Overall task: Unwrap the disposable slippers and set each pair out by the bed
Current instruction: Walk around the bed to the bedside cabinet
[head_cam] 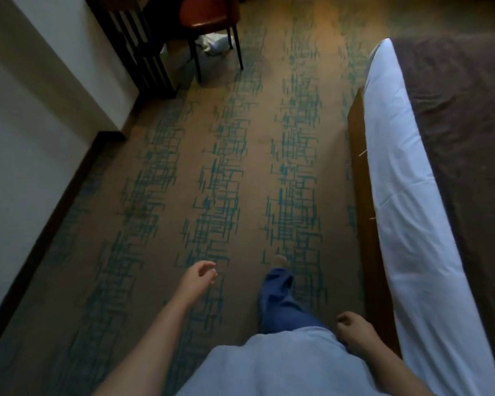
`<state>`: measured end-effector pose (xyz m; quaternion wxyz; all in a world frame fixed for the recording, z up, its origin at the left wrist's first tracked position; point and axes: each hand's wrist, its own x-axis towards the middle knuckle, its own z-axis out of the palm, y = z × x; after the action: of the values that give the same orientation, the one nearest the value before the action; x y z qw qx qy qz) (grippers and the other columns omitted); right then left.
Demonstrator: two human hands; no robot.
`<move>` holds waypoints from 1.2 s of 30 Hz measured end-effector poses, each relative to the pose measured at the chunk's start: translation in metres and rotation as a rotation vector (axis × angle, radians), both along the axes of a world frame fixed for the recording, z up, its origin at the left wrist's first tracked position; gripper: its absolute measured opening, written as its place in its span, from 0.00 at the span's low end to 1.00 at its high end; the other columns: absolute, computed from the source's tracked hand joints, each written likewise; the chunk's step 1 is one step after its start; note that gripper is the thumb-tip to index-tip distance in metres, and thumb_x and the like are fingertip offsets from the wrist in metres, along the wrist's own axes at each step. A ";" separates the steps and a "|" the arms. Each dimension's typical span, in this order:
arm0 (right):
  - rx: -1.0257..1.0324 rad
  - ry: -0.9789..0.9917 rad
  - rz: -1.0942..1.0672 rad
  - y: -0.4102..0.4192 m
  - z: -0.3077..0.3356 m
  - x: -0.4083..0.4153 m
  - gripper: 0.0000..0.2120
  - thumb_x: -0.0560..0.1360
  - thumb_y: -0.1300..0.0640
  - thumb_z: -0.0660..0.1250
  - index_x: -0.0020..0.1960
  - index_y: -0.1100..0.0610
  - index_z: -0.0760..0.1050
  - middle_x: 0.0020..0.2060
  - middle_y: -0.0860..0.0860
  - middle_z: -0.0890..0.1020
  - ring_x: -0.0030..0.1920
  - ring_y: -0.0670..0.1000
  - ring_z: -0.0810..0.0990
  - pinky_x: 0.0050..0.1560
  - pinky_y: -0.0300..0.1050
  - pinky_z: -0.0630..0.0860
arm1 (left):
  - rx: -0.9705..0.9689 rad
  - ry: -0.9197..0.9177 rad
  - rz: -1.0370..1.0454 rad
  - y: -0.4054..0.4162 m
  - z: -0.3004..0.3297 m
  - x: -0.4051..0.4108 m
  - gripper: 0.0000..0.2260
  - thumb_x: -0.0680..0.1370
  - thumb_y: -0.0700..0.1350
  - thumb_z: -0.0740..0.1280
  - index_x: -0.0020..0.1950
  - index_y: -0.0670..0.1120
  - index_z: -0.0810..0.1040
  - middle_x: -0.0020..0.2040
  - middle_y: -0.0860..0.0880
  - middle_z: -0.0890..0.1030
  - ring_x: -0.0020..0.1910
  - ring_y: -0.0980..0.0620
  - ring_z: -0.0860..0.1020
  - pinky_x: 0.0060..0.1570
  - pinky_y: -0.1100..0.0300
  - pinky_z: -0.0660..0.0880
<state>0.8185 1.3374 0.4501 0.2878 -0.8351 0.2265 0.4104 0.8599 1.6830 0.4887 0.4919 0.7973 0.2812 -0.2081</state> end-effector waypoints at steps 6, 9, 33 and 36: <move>0.004 -0.030 0.070 0.011 0.004 0.169 0.15 0.75 0.59 0.59 0.60 0.61 0.75 0.56 0.59 0.80 0.54 0.57 0.78 0.54 0.47 0.74 | 0.018 0.104 -0.002 0.010 -0.013 0.109 0.08 0.77 0.33 0.59 0.54 0.39 0.74 0.42 0.46 0.78 0.42 0.49 0.77 0.33 0.71 0.75; 0.021 -0.079 0.092 0.021 0.019 0.259 0.15 0.76 0.59 0.59 0.62 0.60 0.73 0.59 0.58 0.79 0.59 0.57 0.76 0.58 0.47 0.72 | 0.046 0.129 0.049 0.024 -0.016 0.166 0.11 0.76 0.30 0.58 0.57 0.31 0.73 0.44 0.39 0.78 0.45 0.45 0.75 0.32 0.69 0.76; 0.026 -0.026 -0.360 0.033 -0.002 0.692 0.09 0.73 0.61 0.60 0.48 0.59 0.78 0.45 0.58 0.82 0.46 0.58 0.79 0.46 0.46 0.72 | 0.052 0.039 -0.101 0.048 0.015 0.777 0.12 0.78 0.36 0.57 0.59 0.34 0.73 0.48 0.39 0.78 0.34 0.54 0.74 0.28 0.66 0.70; 0.064 0.046 -0.454 0.021 -0.025 0.732 0.08 0.73 0.61 0.59 0.46 0.61 0.77 0.39 0.59 0.80 0.40 0.60 0.78 0.38 0.46 0.67 | 0.022 -0.003 -0.148 0.018 0.018 0.846 0.12 0.78 0.35 0.57 0.59 0.34 0.73 0.48 0.39 0.78 0.35 0.54 0.75 0.24 0.74 0.71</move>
<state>1.5503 1.3581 0.4251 0.3939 -0.7436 0.4020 0.3609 1.7056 1.7013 0.5072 0.4668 0.8216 0.2230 -0.2396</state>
